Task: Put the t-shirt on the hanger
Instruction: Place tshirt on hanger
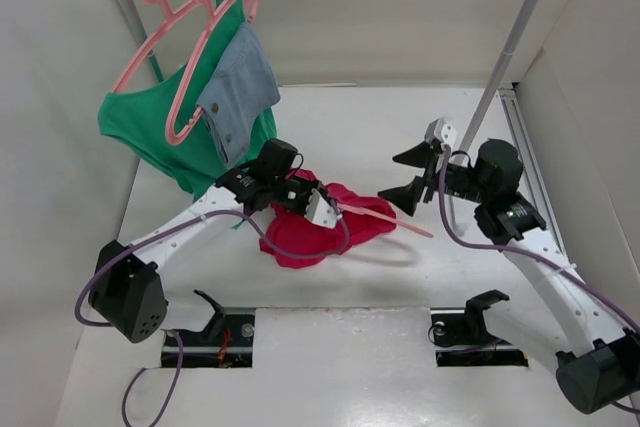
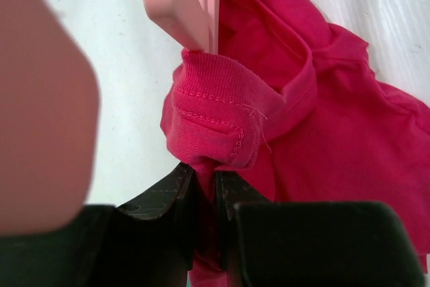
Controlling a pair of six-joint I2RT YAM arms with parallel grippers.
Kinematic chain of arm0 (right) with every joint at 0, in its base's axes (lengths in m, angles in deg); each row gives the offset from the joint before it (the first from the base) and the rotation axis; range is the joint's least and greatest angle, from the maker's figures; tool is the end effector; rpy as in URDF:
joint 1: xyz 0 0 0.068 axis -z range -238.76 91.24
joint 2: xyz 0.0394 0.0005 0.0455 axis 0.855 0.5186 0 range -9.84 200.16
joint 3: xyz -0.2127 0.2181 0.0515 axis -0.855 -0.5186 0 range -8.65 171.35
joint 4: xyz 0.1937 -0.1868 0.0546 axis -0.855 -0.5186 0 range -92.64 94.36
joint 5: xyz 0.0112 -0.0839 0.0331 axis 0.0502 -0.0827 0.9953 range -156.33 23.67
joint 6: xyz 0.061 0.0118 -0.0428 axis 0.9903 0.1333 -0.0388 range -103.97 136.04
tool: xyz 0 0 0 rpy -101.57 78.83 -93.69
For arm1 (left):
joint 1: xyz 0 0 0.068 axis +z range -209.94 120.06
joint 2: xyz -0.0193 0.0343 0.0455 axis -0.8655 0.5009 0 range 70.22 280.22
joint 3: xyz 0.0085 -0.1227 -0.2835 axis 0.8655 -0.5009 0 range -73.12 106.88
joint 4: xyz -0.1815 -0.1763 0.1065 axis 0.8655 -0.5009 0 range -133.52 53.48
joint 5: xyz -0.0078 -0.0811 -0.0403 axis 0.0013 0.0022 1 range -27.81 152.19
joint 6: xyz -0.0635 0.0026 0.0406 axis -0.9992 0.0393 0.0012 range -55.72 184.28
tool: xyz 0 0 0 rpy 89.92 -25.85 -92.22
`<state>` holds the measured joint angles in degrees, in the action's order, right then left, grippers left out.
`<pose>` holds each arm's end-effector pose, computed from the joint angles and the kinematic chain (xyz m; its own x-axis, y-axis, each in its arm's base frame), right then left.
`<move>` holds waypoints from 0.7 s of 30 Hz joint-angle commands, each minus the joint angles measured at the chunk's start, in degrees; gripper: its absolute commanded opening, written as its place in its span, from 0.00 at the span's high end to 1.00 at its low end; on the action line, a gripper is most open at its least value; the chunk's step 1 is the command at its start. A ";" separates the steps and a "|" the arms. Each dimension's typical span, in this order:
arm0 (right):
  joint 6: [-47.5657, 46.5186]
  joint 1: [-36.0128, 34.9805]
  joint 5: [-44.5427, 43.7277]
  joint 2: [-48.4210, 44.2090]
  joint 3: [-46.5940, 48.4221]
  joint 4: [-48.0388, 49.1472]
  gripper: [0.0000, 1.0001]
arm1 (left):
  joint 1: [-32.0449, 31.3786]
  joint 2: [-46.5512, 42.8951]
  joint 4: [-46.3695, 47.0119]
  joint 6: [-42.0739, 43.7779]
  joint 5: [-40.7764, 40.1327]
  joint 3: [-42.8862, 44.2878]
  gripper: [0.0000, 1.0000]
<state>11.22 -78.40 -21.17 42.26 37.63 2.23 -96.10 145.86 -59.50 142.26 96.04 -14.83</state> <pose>0.1887 0.1152 0.3681 -0.0544 -0.0823 -0.9951 -0.9062 0.4227 0.0146 0.2269 -0.2097 0.3033 0.7057 0.4903 -0.5114 0.6846 -0.2860 0.6705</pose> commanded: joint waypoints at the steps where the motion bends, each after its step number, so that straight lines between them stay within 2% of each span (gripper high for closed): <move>1: -1.33 0.92 4.92 2.03 6.17 1.16 0.00 | 0.22 -2.86 -1.28 4.72 0.78 -0.89 1.00; 4: 0.07 0.92 -1.37 4.41 6.80 0.12 0.00 | 0.22 -3.38 -3.99 7.88 0.78 -0.89 1.00; 5: 0.07 0.92 -4.09 6.85 6.80 -3.28 0.04 | 0.22 -3.39 -4.00 8.85 0.78 -0.89 1.00; 9: -3.78 -0.83 -15.00 15.74 5.40 -12.71 0.30 | 0.22 -4.01 -4.62 9.48 2.62 -0.89 1.00; 11: -4.49 -2.59 -16.69 19.51 3.65 -14.21 0.35 | 0.22 -4.62 -4.62 9.48 2.63 -1.42 1.00; 15: -3.79 -4.26 -19.58 20.77 0.31 -13.17 0.35 | 0.22 -4.62 -4.62 8.95 2.63 -1.42 1.00; 17: -2.48 -4.88 -22.21 20.77 -0.75 -12.64 0.28 | 0.22 -4.62 -4.62 8.95 2.63 -1.42 1.00; 21: -0.89 -5.67 -22.76 23.66 -2.60 -8.87 0.26 | 0.22 -4.62 -4.09 7.81 2.63 -1.42 1.00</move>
<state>9.01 -83.63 -41.45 65.25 35.38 -11.25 -96.10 143.30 -63.48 150.32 96.32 -16.15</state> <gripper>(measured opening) 0.734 0.098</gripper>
